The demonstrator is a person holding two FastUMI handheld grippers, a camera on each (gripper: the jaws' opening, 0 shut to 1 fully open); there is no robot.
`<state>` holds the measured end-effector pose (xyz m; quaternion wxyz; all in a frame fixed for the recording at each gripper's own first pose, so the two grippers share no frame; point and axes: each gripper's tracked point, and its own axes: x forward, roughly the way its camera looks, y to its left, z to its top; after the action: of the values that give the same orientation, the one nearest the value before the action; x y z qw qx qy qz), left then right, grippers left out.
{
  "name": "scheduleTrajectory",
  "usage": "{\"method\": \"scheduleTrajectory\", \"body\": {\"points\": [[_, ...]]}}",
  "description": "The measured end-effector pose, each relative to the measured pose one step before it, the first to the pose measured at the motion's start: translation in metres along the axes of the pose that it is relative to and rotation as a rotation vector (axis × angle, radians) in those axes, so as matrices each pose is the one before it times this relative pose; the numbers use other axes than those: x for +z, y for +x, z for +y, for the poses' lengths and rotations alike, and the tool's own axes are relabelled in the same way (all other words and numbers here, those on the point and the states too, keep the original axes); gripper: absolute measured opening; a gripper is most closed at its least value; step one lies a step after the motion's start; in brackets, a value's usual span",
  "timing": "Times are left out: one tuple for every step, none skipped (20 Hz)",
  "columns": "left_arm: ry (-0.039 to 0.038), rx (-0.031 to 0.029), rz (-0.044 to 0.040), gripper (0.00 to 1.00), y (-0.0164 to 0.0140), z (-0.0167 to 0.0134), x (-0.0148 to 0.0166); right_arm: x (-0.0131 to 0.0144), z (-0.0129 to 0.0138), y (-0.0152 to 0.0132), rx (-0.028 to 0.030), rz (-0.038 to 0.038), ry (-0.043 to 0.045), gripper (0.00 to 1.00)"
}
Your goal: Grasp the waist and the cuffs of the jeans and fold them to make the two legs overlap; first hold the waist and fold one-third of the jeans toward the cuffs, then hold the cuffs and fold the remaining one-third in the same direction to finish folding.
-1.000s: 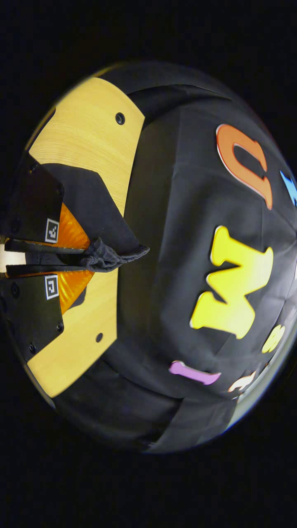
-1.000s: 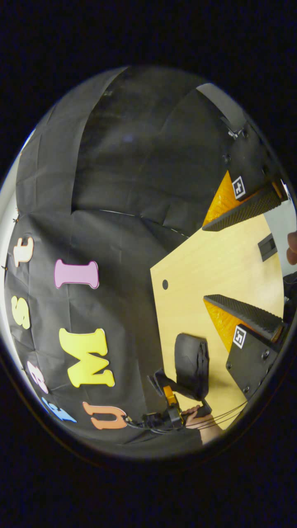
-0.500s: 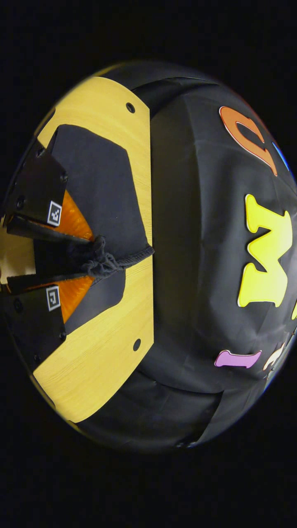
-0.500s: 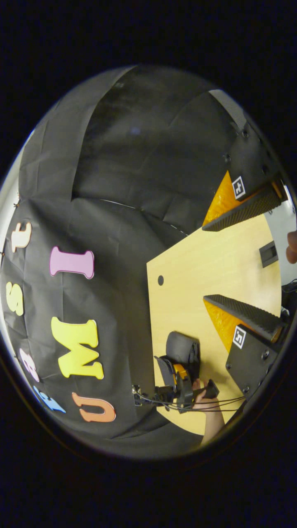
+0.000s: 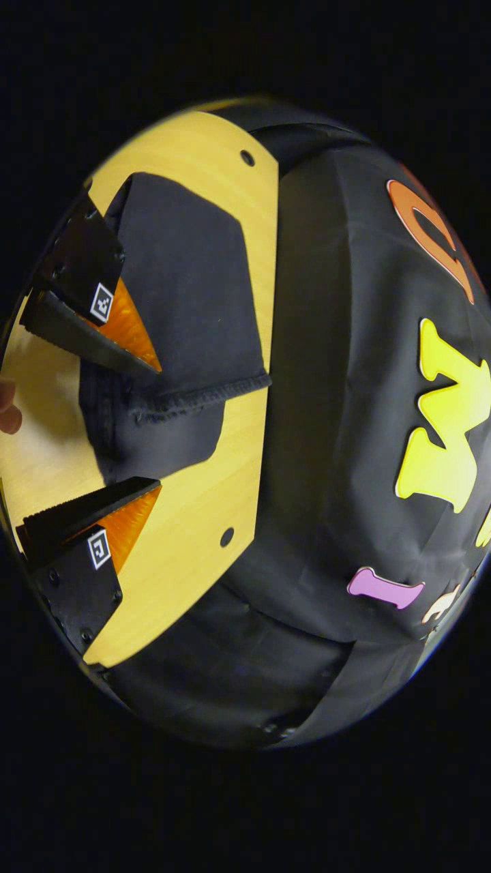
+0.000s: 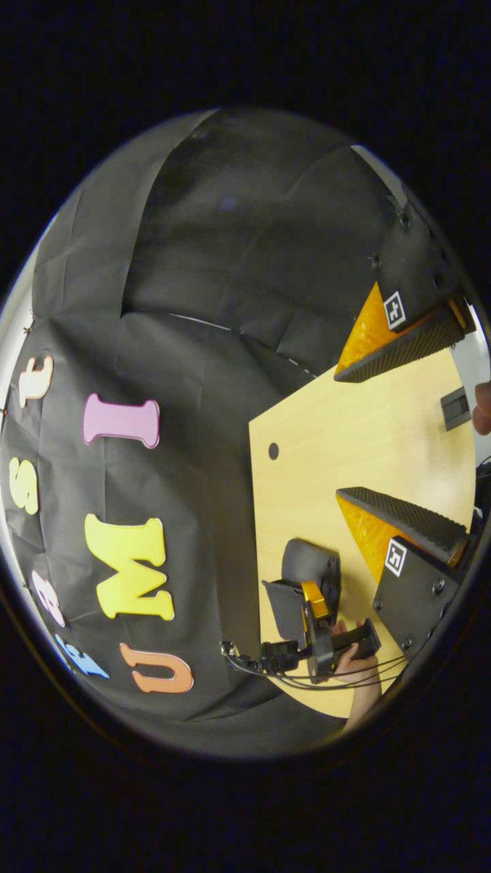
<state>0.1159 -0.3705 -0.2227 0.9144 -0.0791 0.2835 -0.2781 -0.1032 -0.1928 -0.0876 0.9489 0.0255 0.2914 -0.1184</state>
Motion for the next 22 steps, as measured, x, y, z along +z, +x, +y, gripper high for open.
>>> {"method": "scheduleTrajectory", "body": {"points": [[-0.01959,-0.02662,-0.00261,0.94,-0.01284,-0.00629,0.00333,0.00516,0.00947,0.00267,0.01846,-0.01026,-0.00093,0.97],[-0.01651,-0.00904,-0.01363,0.94,-0.01234,-0.00205,0.00706,0.00657,0.00906,0.00286,0.01716,-0.01638,0.00001,0.93],[-0.00924,0.0053,-0.02855,0.94,-0.01618,0.00247,0.0122,0.0075,0.00988,0.00403,0.01885,-0.02235,-0.00171,0.93],[0.00207,0.00988,-0.03175,0.94,-0.01612,0.00456,0.0151,0.00864,0.01203,0.00332,0.02243,-0.02428,-0.00277,0.93],[0.01376,0.0157,-0.03911,0.94,-0.01628,0.00729,0.01852,0.00741,0.01256,0.00324,0.0228,-0.02327,-0.00649,0.95],[0.01376,0.02167,-0.03957,0.94,-0.01725,0.00764,0.01827,0.00906,0.01334,0.00261,0.0264,-0.02574,-0.00592,0.93],[0.0155,0.02395,-0.04021,0.94,-0.01777,0.0089,0.02148,0.00936,0.01363,0.00073,0.02497,-0.02823,-0.00665,0.95],[0.01708,0.0248,-0.04464,0.94,-0.01714,0.01049,0.02171,0.0108,0.0124,0.0028,0.02108,-0.02739,-0.00703,0.95],[0.0183,0.03032,-0.04537,0.94,-0.01837,0.01008,0.02396,0.01098,0.01397,0.00196,0.02432,-0.0303,-0.00557,0.95],[0.01556,0.02716,-0.04611,0.94,-0.01711,0.00817,0.02294,0.01275,0.01416,0.00041,0.02436,-0.03122,-0.0042,0.95],[0.017,0.0225,-0.03494,0.94,-0.01613,0.00694,0.01966,0.01073,0.01387,0.00205,0.02365,-0.02685,-0.00763,0.94],[0.01271,0.03102,-0.03462,0.94,-0.01663,0.00943,0.01912,0.01002,0.0145,0.00154,0.02609,-0.02332,-0.00682,0.93],[0.00824,0.0217,-0.03659,0.94,-0.01404,0.00728,0.01785,0.00894,0.01303,0.00063,0.02696,-0.02478,-0.00851,0.93],[0.00682,0.01921,-0.02902,0.94,-0.01127,0.00706,0.01473,0.00912,0.01098,0.00051,0.02375,-0.02454,-0.00417,0.96],[0.00615,0.02038,-0.02628,0.94,-0.00977,0.00647,0.01359,0.00962,0.00989,-0.00085,0.01577,-0.03177,0.00603,0.93],[0.00904,0.02016,-0.03034,0.94,-0.00664,0.0069,0.01092,0.00775,0.00707,-0.0008,0.0037,-0.02848,0.00746,0.93],[0.00621,0.01384,-0.01716,0.94,-0.00743,0.00338,0.00726,0.00524,0.00695,-0.00128,0.00653,-0.02611,0.00367,0.93],[0.00823,0.02392,-0.01496,0.94,-0.00811,0.00575,0.00267,0.00266,0.0054,-0.00143,-0.00349,-0.01836,-0.0013,0.93],[-0.00047,0.01473,-0.0087,1.0,-0.00671,0.00369,0.00146,-0.00004,0.00363,-0.00109,-0.00853,-0.01445,-0.00661,0.94],[-0.00559,0.00604,-0.00439,0.98,-0.00674,-0.00031,0.0007,0.00076,0.00224,-0.00236,-0.00792,-0.00564,-0.00769,0.94],[-0.00186,-0.00065,0.00053,0.96,-0.00523,-0.001,-0.00198,-0.00042,0.0023,-0.004,-0.00441,-0.00802,-0.00639,0.94],[0.00224,-0.00106,0.001,0.92,-0.00546,-0.00102,-0.00122,0.00089,0.0017,-0.00189,-0.00141,-0.00687,-0.00426,0.95]]}}
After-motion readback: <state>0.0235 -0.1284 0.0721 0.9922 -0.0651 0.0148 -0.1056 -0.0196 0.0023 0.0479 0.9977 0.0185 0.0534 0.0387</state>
